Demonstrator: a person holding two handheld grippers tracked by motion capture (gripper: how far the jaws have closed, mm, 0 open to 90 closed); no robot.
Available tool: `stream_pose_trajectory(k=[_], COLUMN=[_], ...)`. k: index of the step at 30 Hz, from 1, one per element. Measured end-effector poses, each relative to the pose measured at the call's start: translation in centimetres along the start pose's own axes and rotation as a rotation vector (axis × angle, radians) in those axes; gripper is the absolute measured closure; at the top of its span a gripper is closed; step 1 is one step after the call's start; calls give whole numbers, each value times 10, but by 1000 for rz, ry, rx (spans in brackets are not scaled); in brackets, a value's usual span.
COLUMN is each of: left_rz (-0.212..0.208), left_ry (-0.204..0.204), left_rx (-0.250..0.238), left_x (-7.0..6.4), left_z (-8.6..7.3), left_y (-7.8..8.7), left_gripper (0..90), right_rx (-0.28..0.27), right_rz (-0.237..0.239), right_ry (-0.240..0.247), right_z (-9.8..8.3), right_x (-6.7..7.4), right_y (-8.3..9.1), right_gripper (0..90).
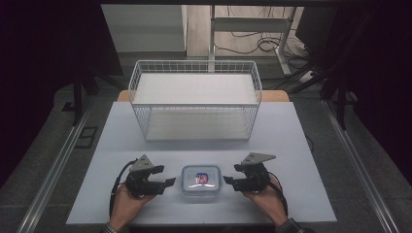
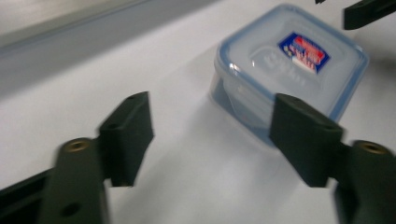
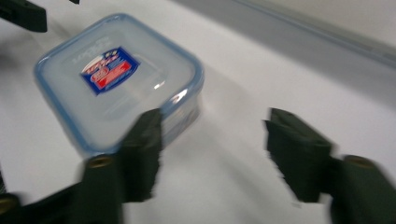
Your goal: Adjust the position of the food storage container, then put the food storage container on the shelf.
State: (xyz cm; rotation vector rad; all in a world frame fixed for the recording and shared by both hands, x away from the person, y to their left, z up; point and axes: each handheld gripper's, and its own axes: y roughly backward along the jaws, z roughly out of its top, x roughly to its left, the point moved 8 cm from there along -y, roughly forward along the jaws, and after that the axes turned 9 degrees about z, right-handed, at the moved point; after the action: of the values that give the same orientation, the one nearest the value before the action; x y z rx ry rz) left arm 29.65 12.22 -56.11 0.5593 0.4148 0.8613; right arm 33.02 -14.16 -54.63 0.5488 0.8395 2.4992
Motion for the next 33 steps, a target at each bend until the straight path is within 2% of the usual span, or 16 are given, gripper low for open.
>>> stream_pose_trajectory(k=[3,6,8,12,16,17,19,21,22,25,28,29,30,31,32,33], left_rz=[-11,-16,-21,-62,-92,-114,-120,-130,-130,-186,-235,-265,-265,-270,-270,-285], left_ry=[6,17,19,30,23,25,23,14,14,49,88,88,88,69,69,45], left_rx=[23,16,20,26,26,29,35,75,75,103,127,144,144,161,161,170], left_x=[-3,-5,-6,-13,-24,-30,-32,-35,-35,-38,-41,-44,-44,-47,-47,-51], left_z=[-4,0,0,4,10,14,15,14,14,12,9,5,5,1,1,-3], left_y=[-1,-1,-1,-5,-15,-21,-25,-35,-35,-41,-42,-41,-41,-39,-39,-34], left_gripper=[186,135,133,138,118,115,113,127,129,122,131,141,137,142,157,205], right_rx=[-8,-25,-25,10,23,21,25,33,33,65,76,90,102,114,114,130], right_rz=[18,34,39,57,69,79,89,100,100,133,191,226,247,261,261,268], right_ry=[-30,-40,-38,-37,-14,-6,-6,-18,-18,-54,-104,-114,-117,-116,-116,-102], right_z=[-6,-2,-1,1,6,10,13,13,13,8,5,3,1,-1,-1,-6], right_x=[1,4,6,11,18,22,24,24,24,23,24,27,30,32,32,35], right_y=[-2,-4,-3,-7,-14,-18,-23,-29,-29,-37,-41,-42,-42,-42,-42,-41], right_gripper=[184,140,140,151,163,162,150,133,133,95,98,121,135,128,128,164])
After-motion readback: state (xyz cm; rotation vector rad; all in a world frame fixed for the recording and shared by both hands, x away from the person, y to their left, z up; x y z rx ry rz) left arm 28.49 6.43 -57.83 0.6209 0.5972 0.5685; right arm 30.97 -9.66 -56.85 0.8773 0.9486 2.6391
